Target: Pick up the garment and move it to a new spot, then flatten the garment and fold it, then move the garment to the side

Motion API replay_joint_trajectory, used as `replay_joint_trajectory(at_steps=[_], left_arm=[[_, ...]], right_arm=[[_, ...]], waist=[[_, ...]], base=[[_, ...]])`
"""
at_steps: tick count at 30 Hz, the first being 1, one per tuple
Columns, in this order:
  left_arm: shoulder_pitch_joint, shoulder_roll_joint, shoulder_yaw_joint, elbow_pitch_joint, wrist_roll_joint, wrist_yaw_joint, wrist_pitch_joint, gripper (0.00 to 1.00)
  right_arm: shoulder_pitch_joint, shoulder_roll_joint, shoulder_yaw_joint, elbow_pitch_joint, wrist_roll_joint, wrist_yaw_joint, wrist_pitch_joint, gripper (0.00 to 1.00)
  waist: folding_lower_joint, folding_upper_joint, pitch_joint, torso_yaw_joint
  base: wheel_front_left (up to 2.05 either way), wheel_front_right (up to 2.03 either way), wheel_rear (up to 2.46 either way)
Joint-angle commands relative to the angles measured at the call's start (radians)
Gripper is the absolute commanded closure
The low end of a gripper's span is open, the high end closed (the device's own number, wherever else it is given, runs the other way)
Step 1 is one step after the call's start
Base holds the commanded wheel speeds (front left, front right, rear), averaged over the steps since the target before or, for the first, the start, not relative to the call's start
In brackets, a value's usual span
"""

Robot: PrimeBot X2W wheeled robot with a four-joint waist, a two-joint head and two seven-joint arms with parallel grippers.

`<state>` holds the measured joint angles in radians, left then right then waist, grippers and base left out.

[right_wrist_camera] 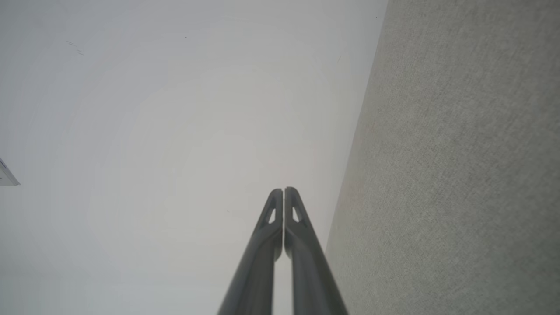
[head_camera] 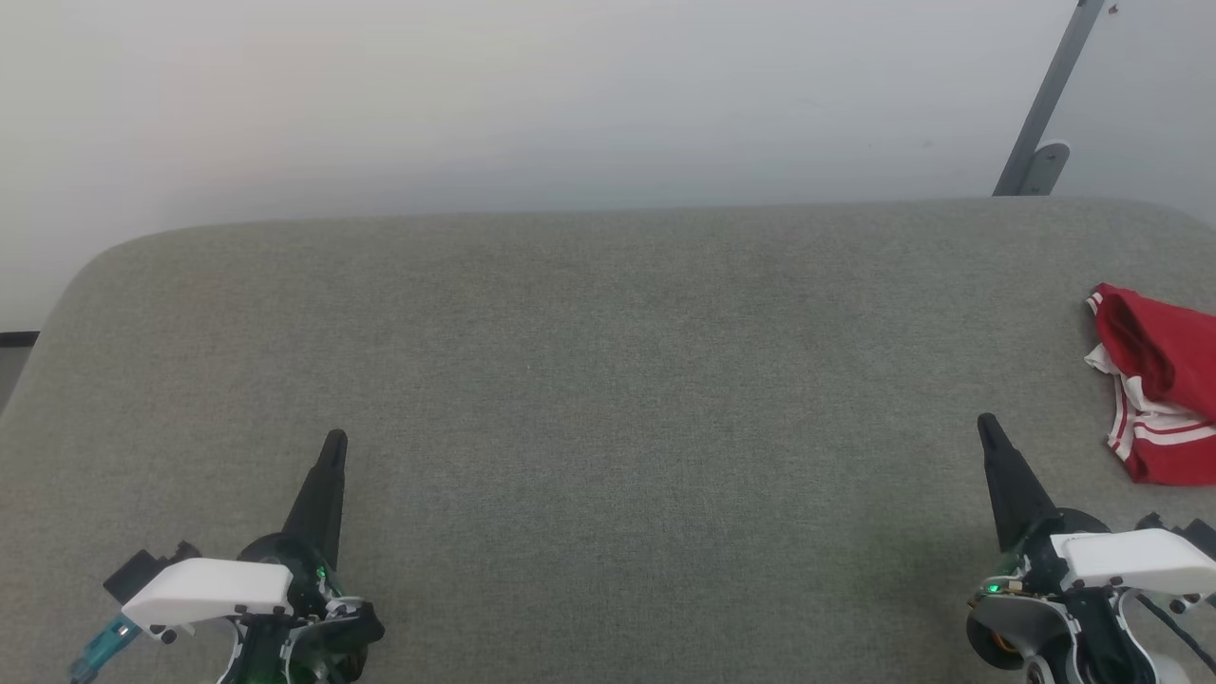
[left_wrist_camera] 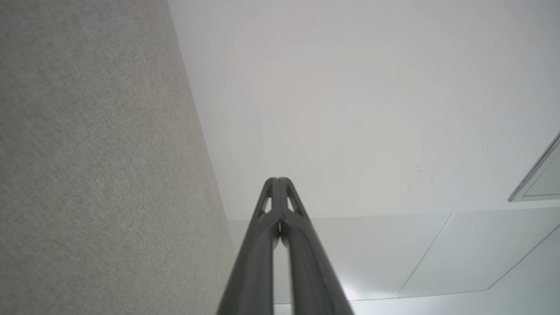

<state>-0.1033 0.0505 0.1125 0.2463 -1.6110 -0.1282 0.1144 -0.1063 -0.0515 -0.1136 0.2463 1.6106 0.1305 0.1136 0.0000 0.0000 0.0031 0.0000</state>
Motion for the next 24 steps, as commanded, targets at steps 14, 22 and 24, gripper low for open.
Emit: replay_joint_trajectory(at_steps=[14,22,24], left_arm=[[-0.012,-0.003,0.003,-0.003,-0.004,-0.005,0.003,1.0],[-0.012,-0.003,0.003,-0.003,-0.004,-0.005,0.003,1.0],[-0.012,-0.003,0.003,-0.003,-0.004,-0.005,0.003,1.0]], right_arm=[[-0.005,0.004,-0.001,-0.004,0.005,0.0,0.003,1.0],[-0.005,0.004,-0.001,-0.004,0.005,0.0,0.003,1.0],[-0.005,0.004,-0.001,-0.004,0.005,0.0,0.003,1.0]], waist=[[0.0,0.0,0.0,0.0],[0.0,0.0,0.0,0.0],[0.0,0.0,0.0,0.0]], base=[[0.0,0.0,0.0],[0.0,0.0,0.0],[0.0,0.0,0.0]])
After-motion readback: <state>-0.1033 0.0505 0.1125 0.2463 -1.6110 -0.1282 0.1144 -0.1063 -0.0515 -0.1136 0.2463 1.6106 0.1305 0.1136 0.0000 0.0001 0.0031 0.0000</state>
